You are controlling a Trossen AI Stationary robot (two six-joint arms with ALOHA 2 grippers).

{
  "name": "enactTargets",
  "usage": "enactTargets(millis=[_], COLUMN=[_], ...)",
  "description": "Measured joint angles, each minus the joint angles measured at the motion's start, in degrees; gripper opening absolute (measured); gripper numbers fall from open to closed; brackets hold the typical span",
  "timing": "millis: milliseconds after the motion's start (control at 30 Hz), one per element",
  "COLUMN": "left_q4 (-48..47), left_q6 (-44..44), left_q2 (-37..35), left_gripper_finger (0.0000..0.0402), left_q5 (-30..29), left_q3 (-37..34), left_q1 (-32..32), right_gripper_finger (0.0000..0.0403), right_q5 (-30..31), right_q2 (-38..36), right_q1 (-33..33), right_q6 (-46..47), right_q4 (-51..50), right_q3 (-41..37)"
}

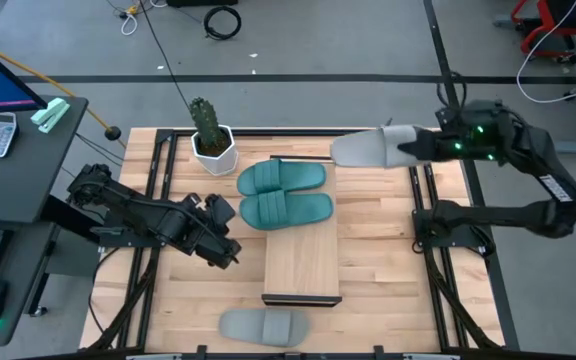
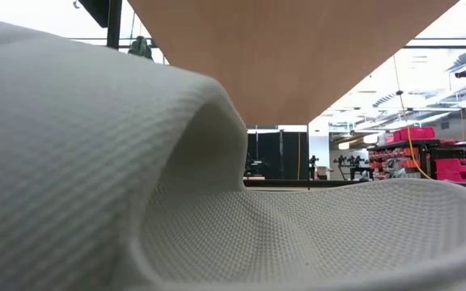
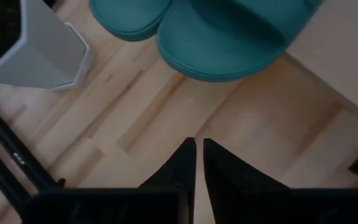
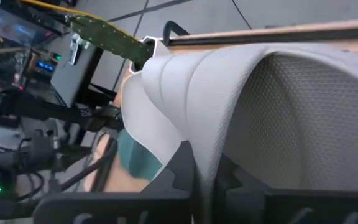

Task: Pick and place slides into the shelf
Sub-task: Put the top gray slide on the shelf

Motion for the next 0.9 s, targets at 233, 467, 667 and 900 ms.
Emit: enactTargets(millis=[233,467,667,900], left_q4=[-0.7,-0.7,-0.6,-0.6], left_q6=[0.3,2.9,4.2,4.3], left_q2=[0.0,0.0,0.0,0.0], left_gripper_finger=[0.0033,0.0029,0.0036,0.0028], left_q5=[-3.0,-3.5,-3.5,-4.2], left_q3=[0.0,0.0,0.0,0.0], left_q1=[0.3,2.0,2.9,2.9], right_gripper_finger=[0.0011,0.0011,0.0011,0.0011], right_q5=[11.8,13.6,14.7,27.6], right_q2=[-2.3,3.6,9.6,12.4], right_q1=[18.3,31.9,41.3,55.4], right_q6=[16.5,26.0,32.4,44.8], right_q4=[-2.7,-2.5,-2.0,-0.4], right_q3=[-0.8,-0.9,-0.9,-0.9])
